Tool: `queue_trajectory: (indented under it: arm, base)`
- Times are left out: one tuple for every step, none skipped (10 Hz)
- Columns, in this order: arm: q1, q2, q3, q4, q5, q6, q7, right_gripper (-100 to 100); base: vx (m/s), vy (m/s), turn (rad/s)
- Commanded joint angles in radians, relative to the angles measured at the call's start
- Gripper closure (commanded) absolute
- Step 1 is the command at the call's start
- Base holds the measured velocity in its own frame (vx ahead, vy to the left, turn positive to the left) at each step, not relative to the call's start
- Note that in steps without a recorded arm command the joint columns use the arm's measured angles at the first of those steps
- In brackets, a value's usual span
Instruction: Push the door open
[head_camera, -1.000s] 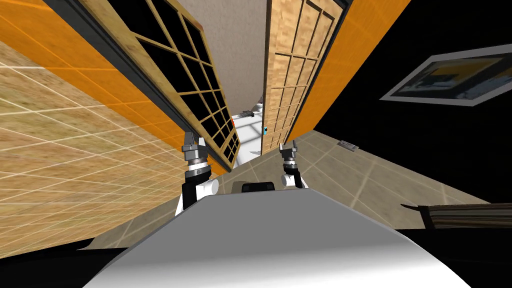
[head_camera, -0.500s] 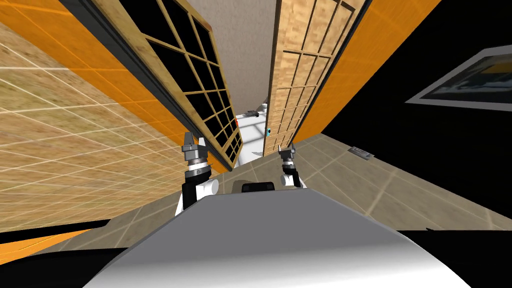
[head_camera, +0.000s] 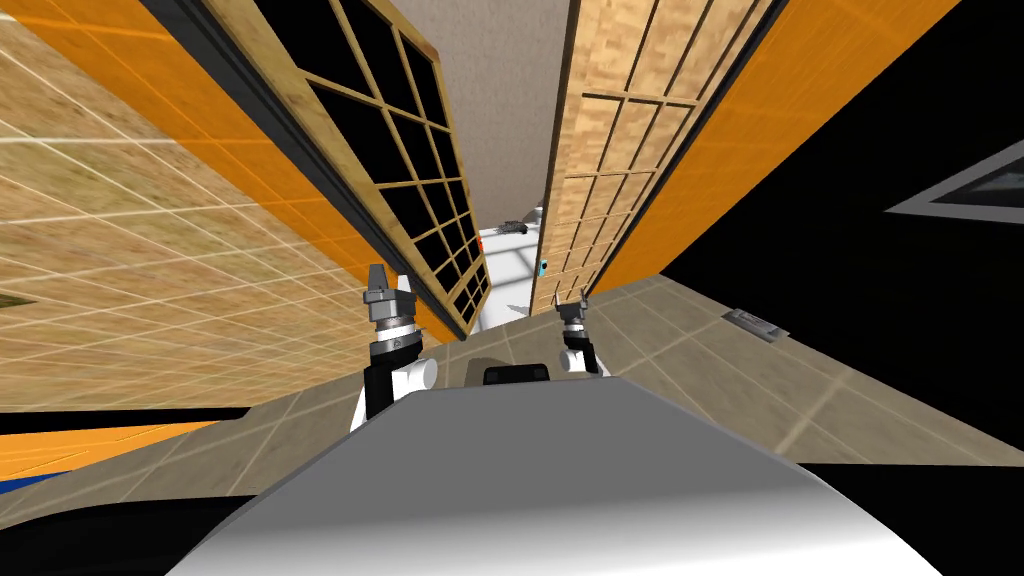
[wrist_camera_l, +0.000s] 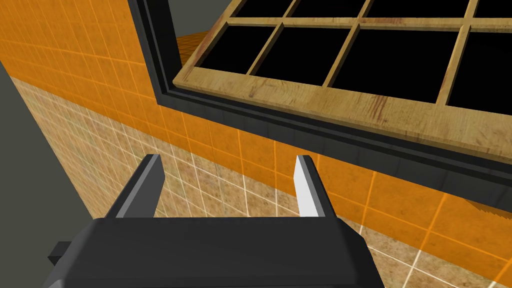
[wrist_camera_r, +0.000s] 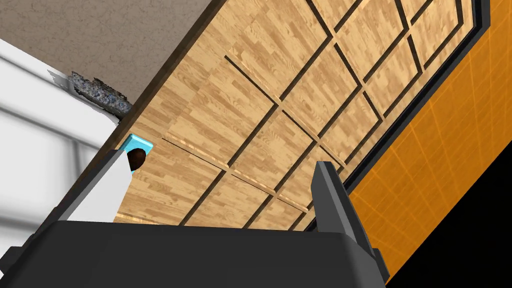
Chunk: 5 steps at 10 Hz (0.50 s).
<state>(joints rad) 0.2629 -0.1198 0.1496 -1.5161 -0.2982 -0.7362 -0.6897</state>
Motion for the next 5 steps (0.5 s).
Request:
queue_trajectory:
  arm:
    - [-0.012,-0.002,0.004,0.033,-0.02,-0.004,-0.029,-100]
    - [-0.019,-0.003,0.006,0.054,-0.032,-0.008,-0.046,-100]
    - [-0.027,-0.005,0.009,0.076,-0.044,-0.012,-0.063,-100]
    - [-0.034,-0.007,0.011,0.097,-0.056,-0.015,-0.08,-100]
    - [-0.041,-0.009,0.013,0.118,-0.068,-0.019,-0.097,-100]
  base:
    - [0.067,-0.09,0.203]
    - [0.055,-0.085,0.195]
    - [0.059,-0.085,0.151]
    - [0.07,-0.096,0.165]
    - [0.052,-0.102,0.189]
